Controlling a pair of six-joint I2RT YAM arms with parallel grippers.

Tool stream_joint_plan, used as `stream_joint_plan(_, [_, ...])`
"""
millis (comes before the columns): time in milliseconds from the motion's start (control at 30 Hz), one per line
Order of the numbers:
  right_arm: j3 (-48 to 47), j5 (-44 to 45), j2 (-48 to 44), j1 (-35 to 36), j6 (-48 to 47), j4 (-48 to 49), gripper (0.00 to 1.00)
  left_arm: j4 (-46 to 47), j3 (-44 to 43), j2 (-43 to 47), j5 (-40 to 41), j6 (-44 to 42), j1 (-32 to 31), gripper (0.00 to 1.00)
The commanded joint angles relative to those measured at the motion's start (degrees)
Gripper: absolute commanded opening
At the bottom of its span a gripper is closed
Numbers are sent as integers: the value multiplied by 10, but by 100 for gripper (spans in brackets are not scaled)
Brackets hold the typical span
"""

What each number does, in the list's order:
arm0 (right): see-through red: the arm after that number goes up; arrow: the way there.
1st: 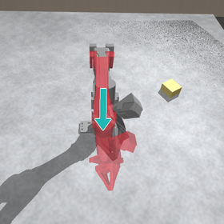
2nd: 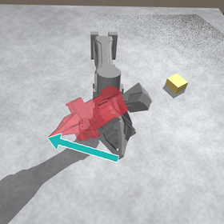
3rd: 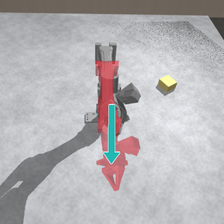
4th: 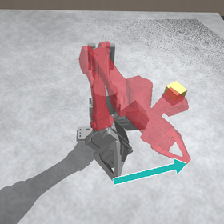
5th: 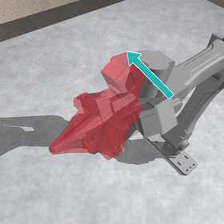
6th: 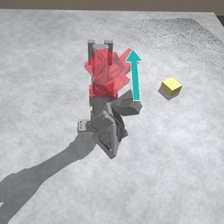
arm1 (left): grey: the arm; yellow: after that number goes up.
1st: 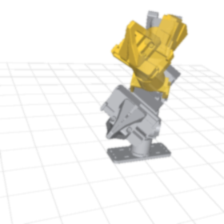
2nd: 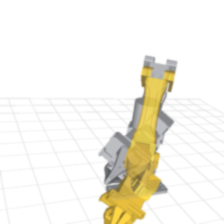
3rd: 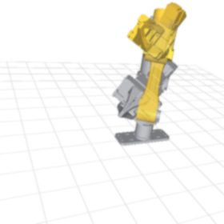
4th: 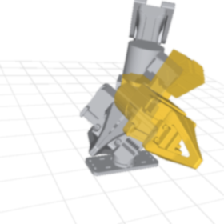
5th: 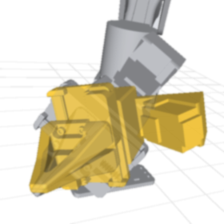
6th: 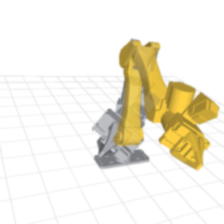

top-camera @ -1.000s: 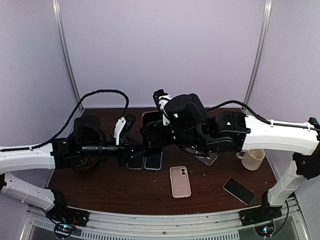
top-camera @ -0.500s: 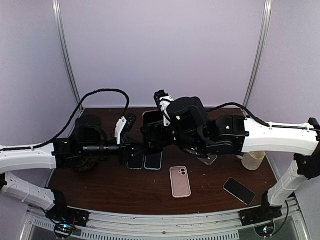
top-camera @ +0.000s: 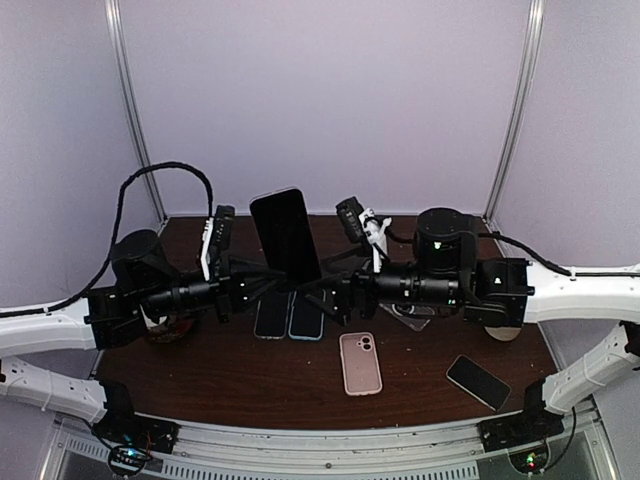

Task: Put the phone into the phone case
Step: Pass from the left arm to the right, then pass from the right arm to the left

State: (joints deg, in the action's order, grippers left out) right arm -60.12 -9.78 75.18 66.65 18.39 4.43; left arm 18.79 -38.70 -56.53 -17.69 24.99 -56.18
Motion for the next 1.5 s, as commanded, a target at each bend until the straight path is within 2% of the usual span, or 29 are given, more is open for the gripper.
stream_joint_plan(0, [-6, -140, 4, 2, -17, 76, 84, 148, 15, 5, -66, 27, 2, 0])
stream_joint_plan(67, [-11, -153, 7, 1, -18, 77, 73, 158, 16, 3, -80, 30, 2, 0])
stream_joint_plan(167, [-12, -167, 9, -1, -14, 81, 50, 148, 12, 2, -91, 26, 3, 0])
stream_joint_plan(433, [-24, -188, 15, -6, -2, 62, 4, 141, 14, -3, -95, 21, 2, 0])
stream_joint_plan(467, [-25, -187, 11, -7, -5, 54, 0, 139, 16, -3, -96, 20, 2, 0])
stream_joint_plan(567, [-24, -176, -5, -11, -15, 25, 0, 120, 24, 10, -91, 12, 2, 2])
stream_joint_plan(633, [-28, -169, -18, -13, -28, -13, 0, 79, 26, 23, -80, -7, 2, 44])
stream_joint_plan(667, [-35, -168, -22, -13, -37, -36, 0, 53, 25, 31, -69, -21, 2, 58])
stream_joint_plan(767, [-72, -174, -22, -13, -74, -179, 0, -66, 9, 56, -27, -65, 2, 85])
stream_joint_plan(833, [-103, -199, -13, -12, -101, -265, 0, -151, -13, 70, 0, -102, 2, 91])
stream_joint_plan(933, [-161, -229, 9, -7, -146, -409, 0, -270, -57, 75, 6, -145, 3, 94])
stream_joint_plan(1067, [-226, -184, 38, 10, -213, -551, 0, -338, -96, 58, -80, -166, 4, 92])
stream_joint_plan(1233, [-300, -157, 79, 20, -270, -639, 0, -393, -146, 24, -113, -169, 3, 86])
stream_joint_plan(1367, [-328, -147, 100, 21, -297, -661, 0, -406, -166, 14, -140, -175, 3, 85])
stream_joint_plan(1467, [-347, -148, 110, 21, -309, -671, 0, -411, -167, 5, -154, -186, 3, 74])
